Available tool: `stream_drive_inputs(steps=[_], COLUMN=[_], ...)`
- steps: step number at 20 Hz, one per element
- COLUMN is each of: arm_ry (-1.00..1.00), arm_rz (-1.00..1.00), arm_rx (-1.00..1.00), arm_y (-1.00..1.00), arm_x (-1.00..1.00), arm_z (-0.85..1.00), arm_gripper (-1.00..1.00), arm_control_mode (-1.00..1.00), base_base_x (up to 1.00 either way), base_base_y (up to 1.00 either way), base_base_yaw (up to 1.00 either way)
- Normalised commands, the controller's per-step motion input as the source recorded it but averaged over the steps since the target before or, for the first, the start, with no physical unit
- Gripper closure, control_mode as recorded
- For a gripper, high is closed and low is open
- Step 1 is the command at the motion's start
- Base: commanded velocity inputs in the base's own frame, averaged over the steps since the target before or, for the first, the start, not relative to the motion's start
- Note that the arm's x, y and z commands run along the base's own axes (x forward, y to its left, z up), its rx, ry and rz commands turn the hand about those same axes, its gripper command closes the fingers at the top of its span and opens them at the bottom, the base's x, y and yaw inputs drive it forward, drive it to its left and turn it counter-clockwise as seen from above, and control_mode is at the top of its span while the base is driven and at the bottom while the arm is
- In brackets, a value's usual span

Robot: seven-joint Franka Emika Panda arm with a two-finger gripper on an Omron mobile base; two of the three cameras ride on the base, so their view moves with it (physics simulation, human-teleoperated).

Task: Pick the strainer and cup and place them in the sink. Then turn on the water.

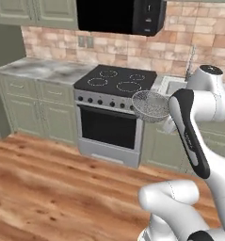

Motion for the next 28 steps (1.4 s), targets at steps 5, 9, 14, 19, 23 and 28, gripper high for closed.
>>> stream_drive_inputs(steps=[5,9,14,19,23,28], arm_ry=[0.00,0.00,0.00,0.00,0.00,0.00], arm_rz=[0.00,0.00,0.00,0.00,0.00,0.00], arm_rx=[0.00,0.00,0.00,0.00,0.00,0.00], arm_y=[0.00,0.00,0.00,0.00,0.00,0.00], arm_x=[0.00,0.00,0.00,0.00,0.00,0.00], arm_z=[0.00,0.00,0.00,0.00,0.00,0.00], arm_gripper=[1.00,1.00,1.00,1.00,1.00,1.00], arm_control_mode=[1.00,1.00,1.00,1.00,1.00,1.00], base_base_x=[-0.22,0.26,0.43,0.62,0.79,0.63], base_base_y=[-0.03,0.16,0.25,0.55,0.60,0.40], base_base_yaw=[-0.72,-0.36,-0.19,-0.06,-0.02,-0.11])
